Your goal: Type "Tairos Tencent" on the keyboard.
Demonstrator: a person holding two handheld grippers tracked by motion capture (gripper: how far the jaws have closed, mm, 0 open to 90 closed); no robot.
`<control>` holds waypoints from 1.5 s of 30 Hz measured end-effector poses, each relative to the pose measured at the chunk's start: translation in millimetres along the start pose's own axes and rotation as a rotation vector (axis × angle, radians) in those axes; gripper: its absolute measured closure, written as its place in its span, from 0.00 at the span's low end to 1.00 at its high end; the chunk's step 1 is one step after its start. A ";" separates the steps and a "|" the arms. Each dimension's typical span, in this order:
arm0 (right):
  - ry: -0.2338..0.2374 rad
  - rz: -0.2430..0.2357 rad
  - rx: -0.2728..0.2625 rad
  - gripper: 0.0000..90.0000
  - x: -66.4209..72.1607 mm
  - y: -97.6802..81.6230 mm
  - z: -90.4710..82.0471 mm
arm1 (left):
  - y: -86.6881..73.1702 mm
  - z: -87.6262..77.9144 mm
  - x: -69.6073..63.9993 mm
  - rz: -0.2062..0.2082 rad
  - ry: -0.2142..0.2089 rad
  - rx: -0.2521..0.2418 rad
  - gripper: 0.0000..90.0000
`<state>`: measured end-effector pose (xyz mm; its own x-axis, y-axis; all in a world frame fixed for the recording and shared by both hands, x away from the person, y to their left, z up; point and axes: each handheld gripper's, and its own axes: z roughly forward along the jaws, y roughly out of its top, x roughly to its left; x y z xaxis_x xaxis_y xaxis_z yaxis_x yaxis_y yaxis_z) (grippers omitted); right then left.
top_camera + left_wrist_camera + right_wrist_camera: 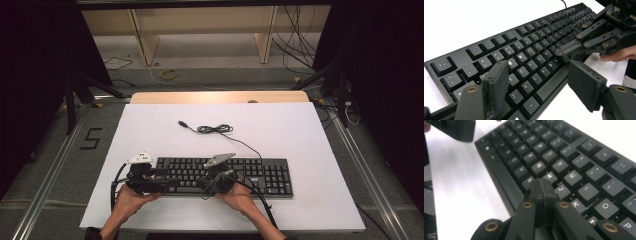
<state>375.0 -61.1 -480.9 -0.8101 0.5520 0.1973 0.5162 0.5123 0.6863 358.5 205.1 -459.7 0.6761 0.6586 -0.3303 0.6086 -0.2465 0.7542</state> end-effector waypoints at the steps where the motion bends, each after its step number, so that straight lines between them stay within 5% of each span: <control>1: 0.002 0.003 -0.005 1.00 0.2 -0.9 0.3 | 0.1 0.1 0.2 0.000 0.000 0.001 0.36; 10: 0.005 0.032 -0.043 0.99 -2.1 1.4 -5.7 | -0.5 2.0 -0.1 -0.003 0.004 0.002 0.37; 20: 0.013 0.059 -0.105 0.80 -7.3 1.8 -20.1 | -1.0 4.5 -0.8 0.004 0.002 0.013 0.41; 32: 0.009 0.092 -0.129 0.58 -11.5 1.2 -27.5 | -0.1 8.3 -3.2 0.033 -0.020 0.048 0.60; 45: 0.008 0.103 -0.149 0.48 -10.7 0.6 -32.5 | 1.7 11.7 -6.6 0.070 -0.028 0.076 0.79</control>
<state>375.0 -88.1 -459.9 -0.7573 0.5913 0.2772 0.5504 0.3495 0.7582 359.9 192.0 -462.9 0.7290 0.6176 -0.2952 0.5886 -0.3454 0.7309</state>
